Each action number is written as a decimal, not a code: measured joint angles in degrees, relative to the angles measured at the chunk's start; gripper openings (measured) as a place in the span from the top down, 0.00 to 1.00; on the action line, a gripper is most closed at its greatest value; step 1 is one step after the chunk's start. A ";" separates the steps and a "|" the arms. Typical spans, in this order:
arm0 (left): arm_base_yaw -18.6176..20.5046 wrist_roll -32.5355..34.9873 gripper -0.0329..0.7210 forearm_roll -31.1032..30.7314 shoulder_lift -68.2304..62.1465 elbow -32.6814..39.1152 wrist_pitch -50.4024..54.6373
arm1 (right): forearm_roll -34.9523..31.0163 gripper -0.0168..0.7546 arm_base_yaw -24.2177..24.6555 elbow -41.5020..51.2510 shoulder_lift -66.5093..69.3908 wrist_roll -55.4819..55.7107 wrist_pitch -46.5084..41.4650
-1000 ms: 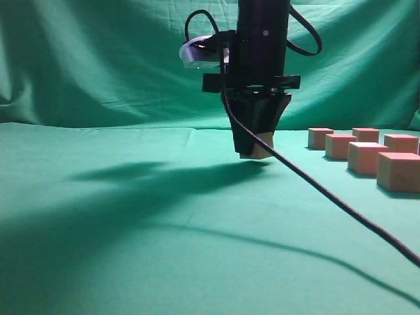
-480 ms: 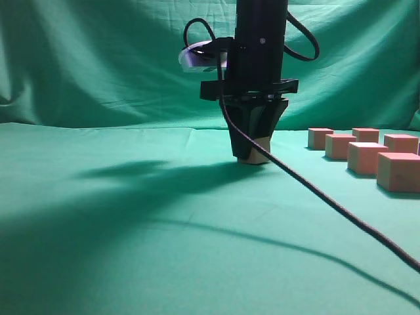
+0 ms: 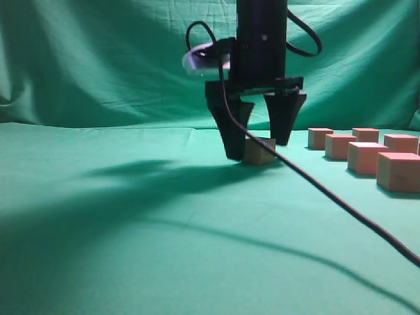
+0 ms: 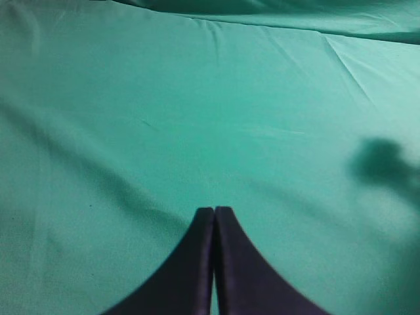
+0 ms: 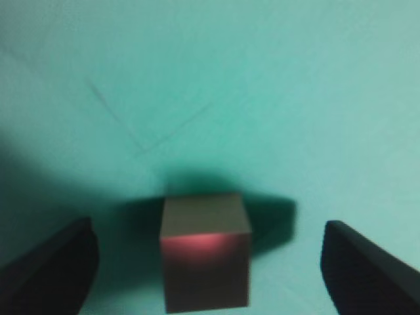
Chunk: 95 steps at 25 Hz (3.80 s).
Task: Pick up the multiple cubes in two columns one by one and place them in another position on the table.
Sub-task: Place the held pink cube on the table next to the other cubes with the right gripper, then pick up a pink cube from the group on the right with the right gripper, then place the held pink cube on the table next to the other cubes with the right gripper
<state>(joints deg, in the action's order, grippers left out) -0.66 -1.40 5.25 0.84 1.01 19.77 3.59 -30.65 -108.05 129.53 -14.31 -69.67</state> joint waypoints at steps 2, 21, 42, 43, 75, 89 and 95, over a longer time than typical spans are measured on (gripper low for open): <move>0.00 0.00 0.96 0.00 0.00 0.00 0.00 | 0.13 0.16 0.00 -2.96 0.00 0.83 -0.52; 0.00 0.00 0.96 0.00 0.00 0.00 0.00 | 8.10 0.23 0.00 10.22 -39.33 18.65 -1.92; 0.00 0.00 0.96 0.00 0.00 0.00 0.00 | 1.74 0.23 16.92 66.10 -56.55 27.54 20.12; 0.00 0.00 0.96 0.00 0.00 0.00 0.00 | 1.74 0.23 17.06 66.93 -55.78 27.91 21.91; -0.10 0.00 0.96 0.00 0.00 0.00 0.00 | -19.86 0.65 17.06 50.23 -45.45 7.88 7.59; -0.10 0.00 0.96 0.00 0.00 0.00 0.00 | -10.42 0.65 2.10 9.19 -23.42 -9.88 -0.70; -0.10 0.00 0.96 0.00 0.00 0.00 0.00 | -5.75 0.65 -4.18 2.17 -13.38 -22.73 4.45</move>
<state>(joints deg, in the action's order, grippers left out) -0.76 -1.40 5.25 0.84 1.01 19.77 -2.16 -34.84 -105.88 116.15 -37.03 -65.22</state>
